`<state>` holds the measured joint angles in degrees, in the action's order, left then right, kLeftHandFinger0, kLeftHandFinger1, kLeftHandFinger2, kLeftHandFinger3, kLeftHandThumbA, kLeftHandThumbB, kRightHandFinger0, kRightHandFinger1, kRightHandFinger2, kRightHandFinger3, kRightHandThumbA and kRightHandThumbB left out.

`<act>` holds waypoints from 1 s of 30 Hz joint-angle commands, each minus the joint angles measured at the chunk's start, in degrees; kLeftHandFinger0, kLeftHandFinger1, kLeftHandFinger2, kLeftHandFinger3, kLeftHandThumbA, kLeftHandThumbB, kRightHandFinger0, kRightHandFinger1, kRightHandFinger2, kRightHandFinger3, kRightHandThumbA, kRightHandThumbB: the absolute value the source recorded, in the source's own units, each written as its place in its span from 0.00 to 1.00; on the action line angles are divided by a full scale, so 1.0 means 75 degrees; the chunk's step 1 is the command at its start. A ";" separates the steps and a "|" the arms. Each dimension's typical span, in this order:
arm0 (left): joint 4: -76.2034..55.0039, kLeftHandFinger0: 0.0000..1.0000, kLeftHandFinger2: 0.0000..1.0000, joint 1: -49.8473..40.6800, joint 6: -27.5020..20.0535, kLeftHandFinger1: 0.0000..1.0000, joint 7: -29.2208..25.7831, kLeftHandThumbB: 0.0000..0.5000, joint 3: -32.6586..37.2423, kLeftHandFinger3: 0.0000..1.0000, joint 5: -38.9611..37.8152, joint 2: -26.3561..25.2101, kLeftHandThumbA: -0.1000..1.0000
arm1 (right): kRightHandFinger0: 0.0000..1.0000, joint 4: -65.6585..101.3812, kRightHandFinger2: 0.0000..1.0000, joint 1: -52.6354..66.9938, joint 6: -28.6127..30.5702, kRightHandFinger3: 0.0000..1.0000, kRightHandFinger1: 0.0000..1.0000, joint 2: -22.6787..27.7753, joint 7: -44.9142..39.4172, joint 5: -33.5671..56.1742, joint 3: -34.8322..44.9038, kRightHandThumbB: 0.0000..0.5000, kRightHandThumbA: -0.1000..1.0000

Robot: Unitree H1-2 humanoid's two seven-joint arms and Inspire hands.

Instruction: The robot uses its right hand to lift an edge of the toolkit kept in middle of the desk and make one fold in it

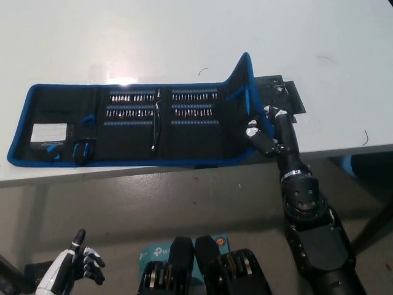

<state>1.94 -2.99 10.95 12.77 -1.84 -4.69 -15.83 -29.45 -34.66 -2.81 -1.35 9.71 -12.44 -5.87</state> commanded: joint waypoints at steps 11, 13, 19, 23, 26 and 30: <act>-0.0126 0.41 0.29 0.0094 0.0017 0.36 0.0243 1.00 0.0107 0.33 0.0057 -0.0275 1.00 | 0.00 0.0109 0.41 -0.2099 -0.1434 0.38 0.21 0.0675 -0.1946 -0.3092 -0.4033 0.53 0.01; -0.0168 0.41 0.29 0.0121 0.0051 0.35 0.0245 1.00 0.0125 0.31 0.0062 -0.0280 1.00 | 0.00 -0.0051 0.32 -0.2208 -0.1369 0.40 0.14 0.0516 -0.1898 -0.3396 -0.4496 0.62 0.00; -0.0141 0.44 0.27 0.0180 0.0027 0.35 0.0293 1.00 0.0219 0.32 0.0077 -0.0337 1.00 | 0.00 -0.0387 0.26 -0.2149 -0.1454 0.41 0.08 0.0299 -0.1781 -0.3833 -0.5325 0.61 0.00; -0.0123 0.41 0.27 0.0206 0.0032 0.34 0.0354 1.00 0.0279 0.31 0.0048 -0.0365 1.00 | 0.00 -0.0741 0.26 -0.2060 -0.1500 0.44 0.07 0.0169 -0.1706 -0.4125 -0.5638 0.63 0.00; -0.0098 0.39 0.26 0.0222 0.0011 0.33 0.0352 1.00 0.0301 0.30 0.0064 -0.0365 1.00 | 0.00 -0.0821 0.21 -0.1965 -0.1515 0.42 0.03 0.0188 -0.1836 -0.4240 -0.5705 0.61 0.00; -0.0163 0.37 0.27 0.0208 0.0056 0.33 0.0336 1.00 0.0313 0.29 0.0086 -0.0383 1.00 | 0.03 -0.1154 0.44 -0.1808 -0.1524 0.69 0.20 0.0286 -0.2025 -0.4551 -0.5943 0.50 0.00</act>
<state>1.94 -1.91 11.83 14.12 0.32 -4.51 -16.90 -35.21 -49.32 -14.50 1.92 0.14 -43.24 -47.12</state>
